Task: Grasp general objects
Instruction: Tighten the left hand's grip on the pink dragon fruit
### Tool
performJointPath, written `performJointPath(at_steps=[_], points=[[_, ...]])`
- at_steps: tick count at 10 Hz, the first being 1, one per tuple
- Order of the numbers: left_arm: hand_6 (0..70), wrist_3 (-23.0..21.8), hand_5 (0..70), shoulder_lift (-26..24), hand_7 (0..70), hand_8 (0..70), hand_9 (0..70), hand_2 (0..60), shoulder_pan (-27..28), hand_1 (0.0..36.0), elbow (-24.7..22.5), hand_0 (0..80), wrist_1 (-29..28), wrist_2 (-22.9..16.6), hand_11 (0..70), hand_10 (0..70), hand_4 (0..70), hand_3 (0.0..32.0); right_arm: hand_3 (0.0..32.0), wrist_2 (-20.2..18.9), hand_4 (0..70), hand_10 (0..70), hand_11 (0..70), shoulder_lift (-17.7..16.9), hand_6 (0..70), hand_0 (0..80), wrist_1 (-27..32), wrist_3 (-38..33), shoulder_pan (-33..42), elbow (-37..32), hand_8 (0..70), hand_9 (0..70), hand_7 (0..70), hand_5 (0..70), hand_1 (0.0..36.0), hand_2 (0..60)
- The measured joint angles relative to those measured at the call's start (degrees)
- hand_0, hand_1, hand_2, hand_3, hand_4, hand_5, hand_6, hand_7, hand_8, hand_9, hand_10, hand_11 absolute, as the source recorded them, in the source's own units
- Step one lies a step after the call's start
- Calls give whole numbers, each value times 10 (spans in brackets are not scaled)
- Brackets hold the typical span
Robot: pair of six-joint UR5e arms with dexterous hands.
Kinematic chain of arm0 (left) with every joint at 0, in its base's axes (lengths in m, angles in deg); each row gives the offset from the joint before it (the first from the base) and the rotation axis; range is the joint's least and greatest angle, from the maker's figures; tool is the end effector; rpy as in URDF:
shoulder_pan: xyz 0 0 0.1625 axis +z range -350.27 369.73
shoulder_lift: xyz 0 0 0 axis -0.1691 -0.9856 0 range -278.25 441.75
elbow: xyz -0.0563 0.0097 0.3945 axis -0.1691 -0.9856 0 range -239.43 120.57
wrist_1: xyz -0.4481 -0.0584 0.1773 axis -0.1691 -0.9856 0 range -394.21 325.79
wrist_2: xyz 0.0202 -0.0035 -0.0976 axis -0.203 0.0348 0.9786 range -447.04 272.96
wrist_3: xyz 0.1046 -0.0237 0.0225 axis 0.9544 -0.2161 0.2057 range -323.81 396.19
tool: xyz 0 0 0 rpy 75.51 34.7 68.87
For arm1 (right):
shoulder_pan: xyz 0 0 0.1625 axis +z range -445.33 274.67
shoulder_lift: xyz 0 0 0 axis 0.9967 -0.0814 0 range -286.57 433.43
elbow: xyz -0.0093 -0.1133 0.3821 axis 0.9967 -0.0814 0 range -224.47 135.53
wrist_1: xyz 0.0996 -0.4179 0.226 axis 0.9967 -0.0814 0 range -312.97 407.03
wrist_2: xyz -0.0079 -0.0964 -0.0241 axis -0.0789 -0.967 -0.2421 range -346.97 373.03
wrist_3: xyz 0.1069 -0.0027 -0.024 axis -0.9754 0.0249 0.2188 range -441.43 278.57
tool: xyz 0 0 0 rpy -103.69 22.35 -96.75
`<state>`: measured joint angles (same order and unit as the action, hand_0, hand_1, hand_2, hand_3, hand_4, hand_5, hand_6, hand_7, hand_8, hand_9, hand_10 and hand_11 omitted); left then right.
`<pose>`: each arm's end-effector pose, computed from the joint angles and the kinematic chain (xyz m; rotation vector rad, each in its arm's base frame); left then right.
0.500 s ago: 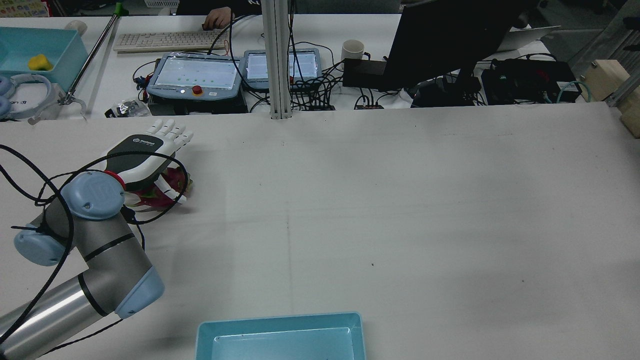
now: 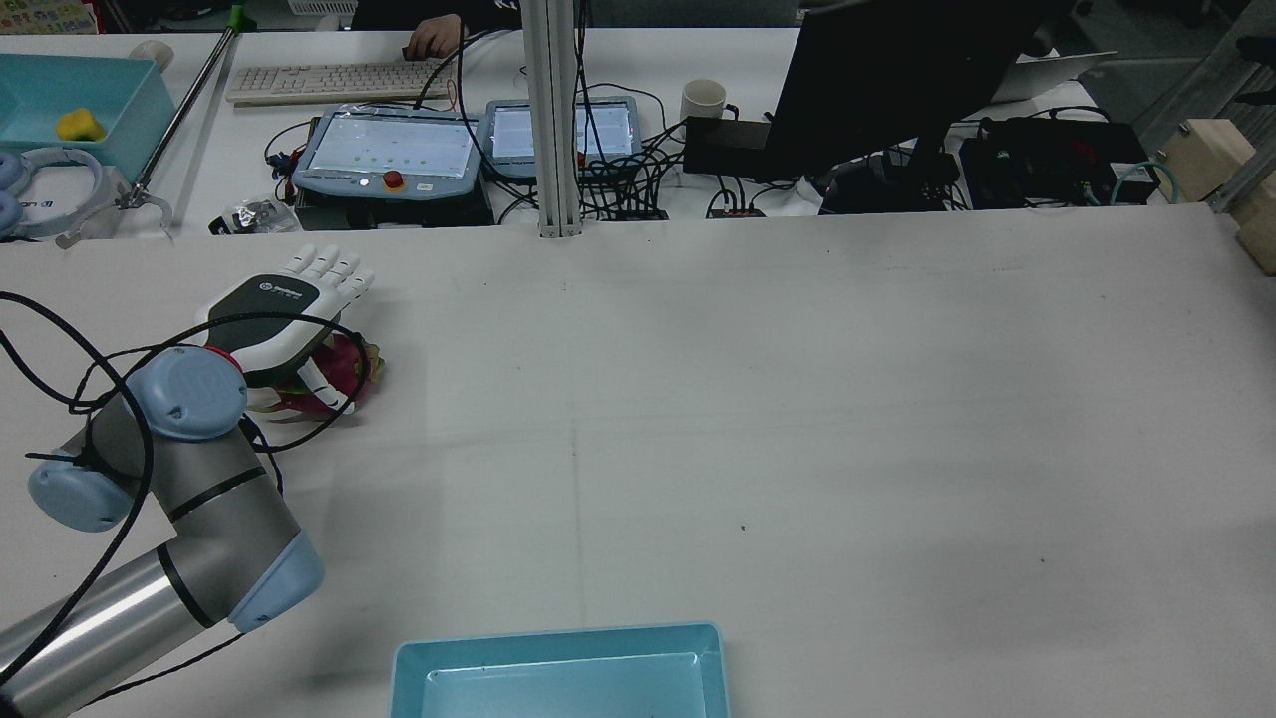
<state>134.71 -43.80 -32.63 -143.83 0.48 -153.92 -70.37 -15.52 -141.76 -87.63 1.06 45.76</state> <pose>0.4194 -0.6212 0.3615 0.9500 1.2174 -0.7718 0.1097 -0.5769 0.6637 0.0399 2.0024 -2.2760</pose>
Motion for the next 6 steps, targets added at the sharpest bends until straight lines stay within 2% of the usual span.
performJointPath(at_steps=[1, 2, 3, 4, 5, 6], points=[[0, 4, 4, 0, 64, 0, 0, 256, 1, 353, 10, 608, -4, 0, 0, 0, 0, 34, 0, 0, 0, 0, 0, 0, 0, 0, 0, 0, 0, 0, 0, 0, 0, 0, 0, 0], [0, 6, 18, 0, 66, 0, 0, 329, 1, 360, 16, 626, -6, 0, 0, 0, 0, 26, 0, 0, 0, 0, 0, 0, 0, 0, 0, 0, 0, 0, 0, 0, 0, 0, 0, 0], [0, 9, 69, 0, 64, 0, 0, 392, 0, 360, 20, 623, -8, 0, 0, 0, 0, 0, 0, 0, 0, 0, 0, 0, 0, 0, 0, 0, 0, 0, 0, 0, 0, 0, 0, 0], [0, 11, 161, 0, 61, 0, 0, 407, 0, 360, 22, 629, -8, 0, 0, 0, 0, 0, 0, 0, 0, 0, 0, 0, 0, 0, 0, 0, 0, 0, 0, 0, 0, 0, 0, 0], [0, 13, 239, 0, 57, 4, 0, 389, 0, 360, 22, 613, -9, 0, 0, 0, 0, 0, 0, 1, 0, 0, 0, 0, 0, 0, 0, 0, 0, 0, 0, 0, 0, 0, 0, 0], [0, 18, 283, 0, 58, 3, 0, 365, -1, 359, 23, 605, -10, 0, 0, 0, 0, 0, 0, 1, 0, 0, 0, 0, 0, 0, 0, 0, 0, 0, 0, 0, 0, 0, 0, 0]])
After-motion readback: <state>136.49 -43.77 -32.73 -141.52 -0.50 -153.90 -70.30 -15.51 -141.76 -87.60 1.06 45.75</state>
